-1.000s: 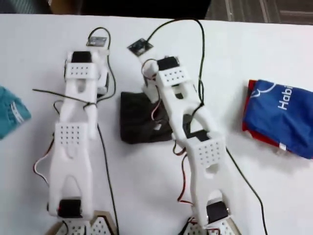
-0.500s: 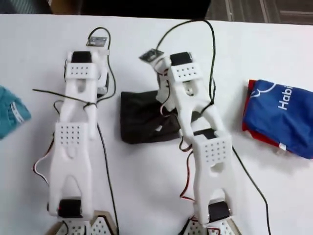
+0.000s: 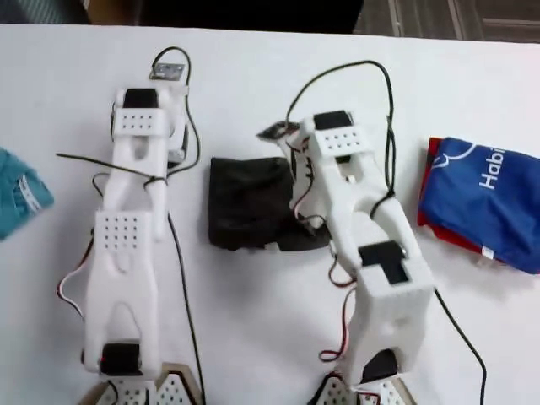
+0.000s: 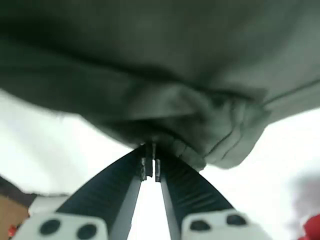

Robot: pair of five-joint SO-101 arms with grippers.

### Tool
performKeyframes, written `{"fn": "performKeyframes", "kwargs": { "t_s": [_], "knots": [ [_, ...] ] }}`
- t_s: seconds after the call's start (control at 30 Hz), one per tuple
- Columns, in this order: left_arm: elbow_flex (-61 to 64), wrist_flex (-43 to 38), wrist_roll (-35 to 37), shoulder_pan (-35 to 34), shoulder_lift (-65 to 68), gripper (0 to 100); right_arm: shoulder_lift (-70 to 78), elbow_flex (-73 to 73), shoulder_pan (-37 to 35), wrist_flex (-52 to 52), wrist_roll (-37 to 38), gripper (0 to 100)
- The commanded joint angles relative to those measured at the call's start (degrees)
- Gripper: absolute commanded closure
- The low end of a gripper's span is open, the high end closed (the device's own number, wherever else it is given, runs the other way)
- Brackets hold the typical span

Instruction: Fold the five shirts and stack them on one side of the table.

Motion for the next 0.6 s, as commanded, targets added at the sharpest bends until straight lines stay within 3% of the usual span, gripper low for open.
{"fn": "performKeyframes", "kwargs": {
  "t_s": [0.0,0.2,0.37,0.57],
  "knots": [
    [-0.1,-2.0,0.4,-2.0,0.0,97,-11.0,2.7,0.5,0.6,1.8,97.8],
    [-0.1,-2.0,0.4,-2.0,0.0,97,-16.0,-0.9,0.0,-8.0,0.4,97.8],
    [-0.1,-2.0,0.4,-2.0,0.0,97,-7.9,-0.4,-0.3,-21.0,-3.6,97.8],
    [-0.1,-2.0,0.4,-2.0,0.0,97,0.5,-1.4,-4.4,-23.3,-3.7,97.8]
  ]
}}
